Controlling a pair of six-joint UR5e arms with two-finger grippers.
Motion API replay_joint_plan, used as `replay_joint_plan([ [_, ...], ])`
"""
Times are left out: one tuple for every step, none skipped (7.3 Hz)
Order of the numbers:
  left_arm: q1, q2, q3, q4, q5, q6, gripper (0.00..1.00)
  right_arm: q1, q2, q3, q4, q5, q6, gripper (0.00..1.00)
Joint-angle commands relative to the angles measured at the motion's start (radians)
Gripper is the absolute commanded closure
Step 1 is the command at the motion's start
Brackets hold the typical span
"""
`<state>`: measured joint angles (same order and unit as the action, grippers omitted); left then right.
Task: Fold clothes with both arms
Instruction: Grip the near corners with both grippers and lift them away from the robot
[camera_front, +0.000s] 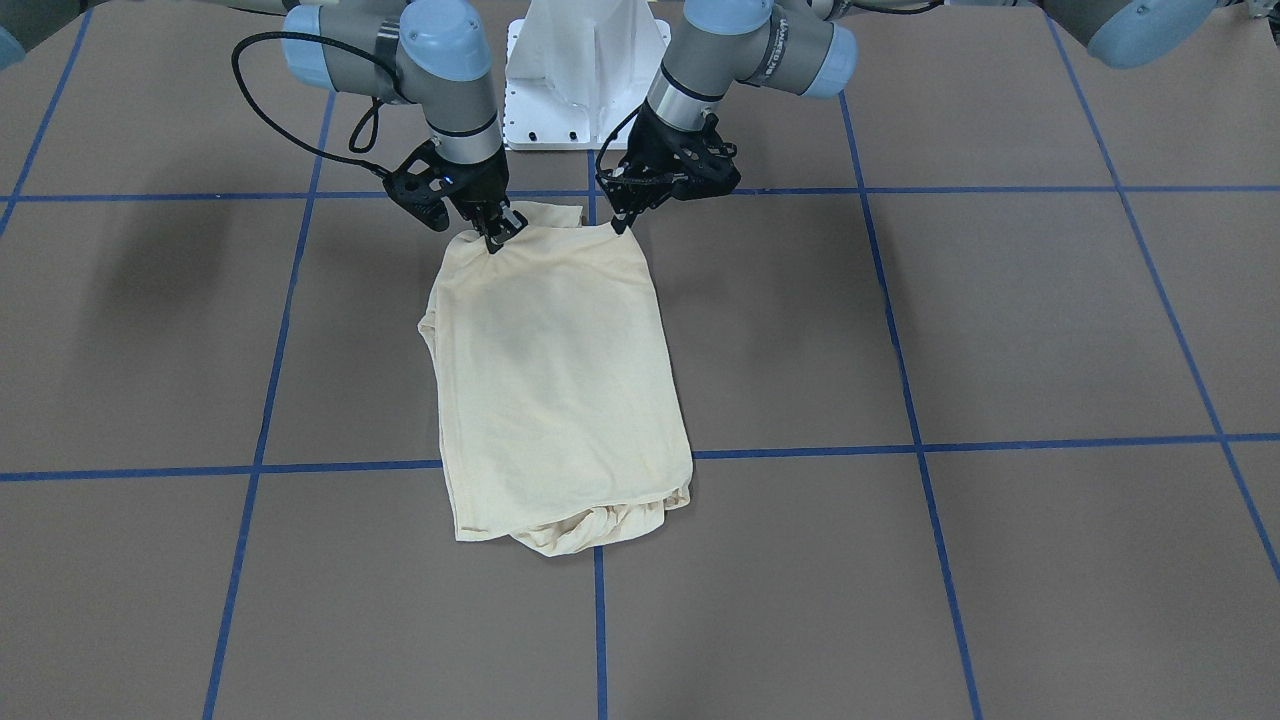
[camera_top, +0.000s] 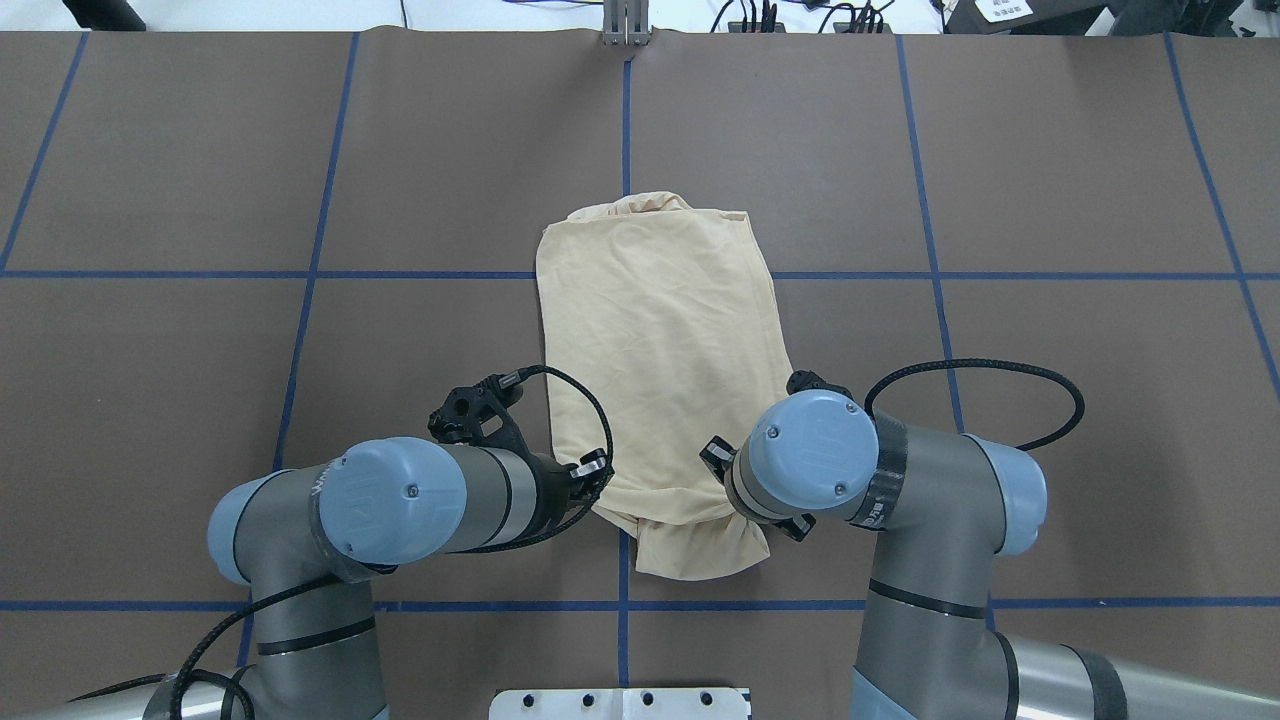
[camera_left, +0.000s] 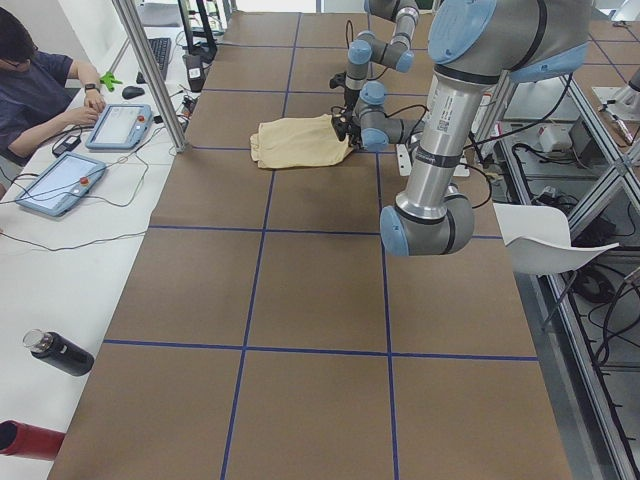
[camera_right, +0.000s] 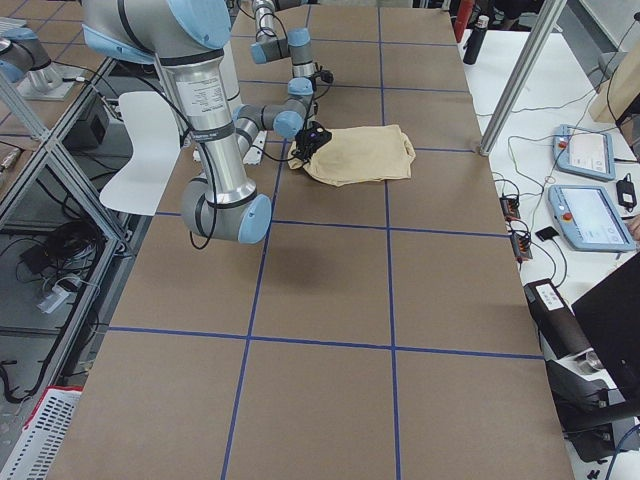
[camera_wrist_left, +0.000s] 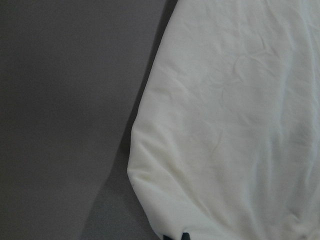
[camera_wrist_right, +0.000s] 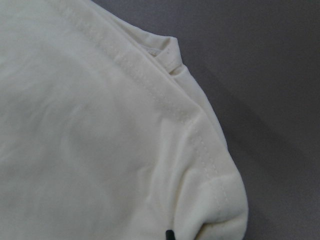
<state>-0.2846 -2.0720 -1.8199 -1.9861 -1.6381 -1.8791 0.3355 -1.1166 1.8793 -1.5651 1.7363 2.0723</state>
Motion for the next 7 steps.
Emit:
replay_joint_plan([
  [-0.007,-0.002,-0.004,0.000,0.000,0.000,1.00,0.019,0.001,0.015,0.000,0.003,-0.001,1.00],
  [-0.037,-0.003,-0.015,0.000,-0.014,0.001,1.00,0.036,0.006,0.017,0.002,0.003,-0.007,1.00],
  [-0.088,-0.019,-0.016,0.000,-0.069,0.003,1.00,0.066,0.029,0.017,0.002,0.005,-0.011,1.00],
  [-0.138,-0.031,-0.012,0.000,-0.095,0.006,1.00,0.092,0.049,0.017,0.002,0.003,-0.020,1.00],
  [-0.174,-0.034,0.002,-0.011,-0.095,0.012,1.00,0.121,0.057,0.015,0.008,0.003,-0.058,1.00],
  [-0.207,-0.060,0.037,-0.016,-0.095,0.050,1.00,0.161,0.081,0.008,0.007,0.002,-0.105,1.00],
  [-0.246,-0.112,0.106,-0.019,-0.095,0.063,1.00,0.196,0.118,-0.027,0.007,0.003,-0.138,1.00],
])
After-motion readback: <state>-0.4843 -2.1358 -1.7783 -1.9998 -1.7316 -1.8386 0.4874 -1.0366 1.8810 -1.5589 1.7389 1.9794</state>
